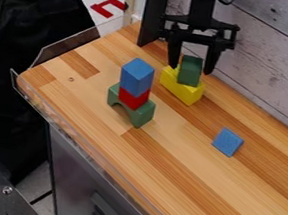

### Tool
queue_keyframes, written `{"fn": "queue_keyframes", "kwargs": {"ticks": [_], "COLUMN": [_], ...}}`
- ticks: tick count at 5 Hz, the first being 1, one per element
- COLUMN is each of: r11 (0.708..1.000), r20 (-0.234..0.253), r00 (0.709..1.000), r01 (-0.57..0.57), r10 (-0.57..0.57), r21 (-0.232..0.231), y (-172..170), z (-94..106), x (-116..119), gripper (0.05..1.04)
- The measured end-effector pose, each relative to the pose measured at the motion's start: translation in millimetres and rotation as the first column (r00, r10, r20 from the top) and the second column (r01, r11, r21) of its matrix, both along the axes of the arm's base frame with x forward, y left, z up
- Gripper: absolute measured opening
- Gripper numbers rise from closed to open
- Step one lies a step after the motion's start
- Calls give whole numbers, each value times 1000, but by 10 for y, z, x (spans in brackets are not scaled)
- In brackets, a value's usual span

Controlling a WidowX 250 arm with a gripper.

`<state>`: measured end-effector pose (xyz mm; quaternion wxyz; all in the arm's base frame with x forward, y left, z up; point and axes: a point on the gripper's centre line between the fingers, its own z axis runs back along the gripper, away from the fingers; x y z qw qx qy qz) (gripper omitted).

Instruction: Put the green cube on top of the blue cube

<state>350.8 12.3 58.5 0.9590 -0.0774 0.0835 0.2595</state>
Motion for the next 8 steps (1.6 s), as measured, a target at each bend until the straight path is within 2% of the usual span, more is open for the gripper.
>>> {"fn": "queue_keyframes", "kwargs": {"ticks": [1,2,3,4,5,6,7,8], "r11": [1000,1000,996,985,971,948,937,933], "r20": [-3,6,61,130,161,94,64,18], "r00": [1000,1000,995,979,958,943,936,933], "r01": [0,24,81,149,231,318,348,360], "r10": [0,-24,-83,-159,-238,-318,-347,-360], "r21": [-3,-9,35,84,57,16,-12,-19], "y": [17,16,73,116,183,331,468,526], "z": [-10,45,346,783,1108,1195,1154,1101], "x": [-17,-79,-127,-232,-361,-544,-681,-837], "gripper": [515,514,513,512,512,512,512,512]}}
